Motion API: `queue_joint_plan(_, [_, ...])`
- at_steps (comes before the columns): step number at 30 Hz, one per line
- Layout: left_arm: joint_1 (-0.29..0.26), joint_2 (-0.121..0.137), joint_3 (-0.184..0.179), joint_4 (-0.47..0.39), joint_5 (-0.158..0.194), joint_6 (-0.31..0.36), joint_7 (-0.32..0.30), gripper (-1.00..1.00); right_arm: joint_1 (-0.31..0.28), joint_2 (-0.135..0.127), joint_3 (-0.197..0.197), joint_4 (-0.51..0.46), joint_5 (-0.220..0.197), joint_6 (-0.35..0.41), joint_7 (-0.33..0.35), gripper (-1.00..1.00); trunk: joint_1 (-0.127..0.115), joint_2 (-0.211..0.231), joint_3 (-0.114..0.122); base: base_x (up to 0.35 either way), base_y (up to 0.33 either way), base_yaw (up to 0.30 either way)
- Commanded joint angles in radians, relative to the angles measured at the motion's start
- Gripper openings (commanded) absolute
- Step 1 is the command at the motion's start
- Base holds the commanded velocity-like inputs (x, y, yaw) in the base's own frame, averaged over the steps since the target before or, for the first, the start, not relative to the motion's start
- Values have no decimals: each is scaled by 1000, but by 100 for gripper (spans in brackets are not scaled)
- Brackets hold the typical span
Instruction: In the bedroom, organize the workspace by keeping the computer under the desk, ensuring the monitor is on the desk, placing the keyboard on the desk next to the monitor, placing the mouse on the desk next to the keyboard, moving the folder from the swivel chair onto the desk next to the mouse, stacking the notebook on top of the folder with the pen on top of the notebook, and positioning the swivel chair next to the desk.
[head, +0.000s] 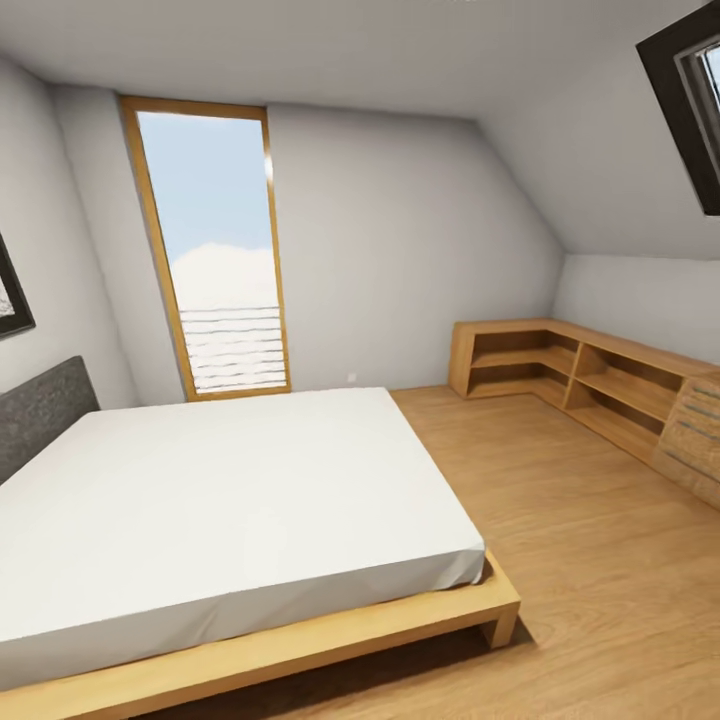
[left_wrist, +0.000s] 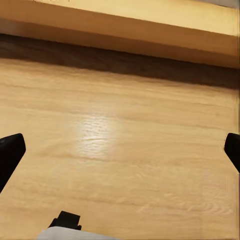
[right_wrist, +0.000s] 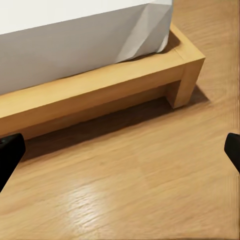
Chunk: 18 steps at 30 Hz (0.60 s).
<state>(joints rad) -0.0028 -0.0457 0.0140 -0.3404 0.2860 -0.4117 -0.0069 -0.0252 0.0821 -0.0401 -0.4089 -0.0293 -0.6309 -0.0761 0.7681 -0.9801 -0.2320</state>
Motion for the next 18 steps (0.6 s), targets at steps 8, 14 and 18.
queue_joint_plan(8, [0, 0, 1, 0, 2, -2, -1, 100, -1, 1, -3, 1, -3, -4, 3, 100, 0, -1, 4, 0, 0, -265])
queue_joint_plan(14, [0, 0, 1, 0, 2, -2, -1, 100, -1, 1, -3, 1, -3, -3, 3, 100, 0, -1, 9, 0, 0, -265])
queue_joint_plan(18, [0, 0, 1, 0, 2, -2, -1, 100, -1, 1, -3, 1, -3, -3, 3, 100, 0, -1, 11, 0, 0, -264])
